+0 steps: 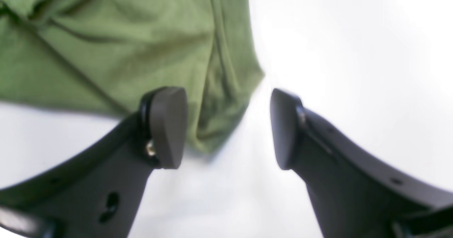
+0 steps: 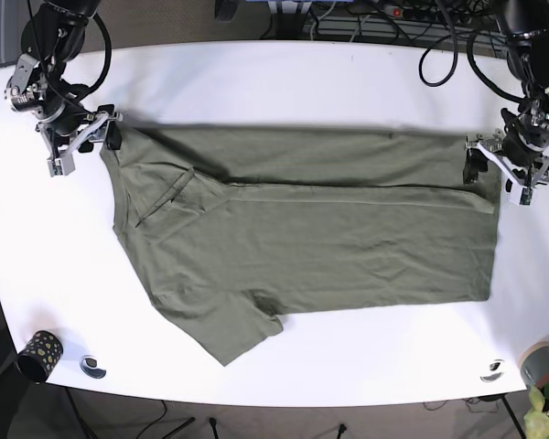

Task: Fold the T-shirt properly
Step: 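Pull the pinched shoulder edge away from the hem with both grippers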

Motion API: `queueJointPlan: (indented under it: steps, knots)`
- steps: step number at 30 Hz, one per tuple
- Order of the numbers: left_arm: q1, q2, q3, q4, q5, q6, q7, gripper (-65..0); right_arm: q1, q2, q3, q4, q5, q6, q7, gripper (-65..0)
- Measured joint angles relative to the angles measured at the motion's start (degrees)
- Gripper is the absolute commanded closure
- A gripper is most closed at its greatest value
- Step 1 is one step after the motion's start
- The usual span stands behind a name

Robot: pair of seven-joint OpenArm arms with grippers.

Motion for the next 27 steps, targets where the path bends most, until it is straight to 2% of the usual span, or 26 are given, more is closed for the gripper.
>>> queueJointPlan:
  steps: [7,9,14,17,21,24,27]
  knots:
    - [3.7,0.1,0.0,0.3,0.0,0.0,-4.3,-52.9,-2.6,-0.9,0.0,1.6,0.9,0.13,-0.1,-34.6]
    - [4.2,0.2,0.0,0.2,0.1,0.0,-4.5,-52.9,-4.3,-1.7,0.0,4.4,2.7,0.63,-0.3,-34.6]
    - [4.1,0.8,0.0,-0.4,0.3,0.2,-4.9,-52.9,-5.4,-2.0,-0.1,8.2,4.9,0.46,-0.6,-34.6]
    - [4.1,2.3,0.0,-0.7,0.4,0.2,-4.9,-52.9,-5.1,-2.2,-0.1,7.3,4.3,0.0,-1.5,-34.6]
    - [3.9,2.7,0.3,-2.3,1.2,-0.1,-5.2,-52.9,-4.2,-3.6,-0.1,5.1,0.2,-0.02,-1.4,-34.7]
    - [3.8,2.5,0.2,-4.9,2.5,0.0,-8.9,-52.9,-3.1,-3.9,-0.2,3.8,-3.4,0.17,-1.1,-34.7]
    - [3.6,2.4,0.2,-6.4,2.5,-0.1,-11.2,-52.5,-3.0,-3.9,-0.2,3.7,-4.0,0.37,-0.7,-34.4]
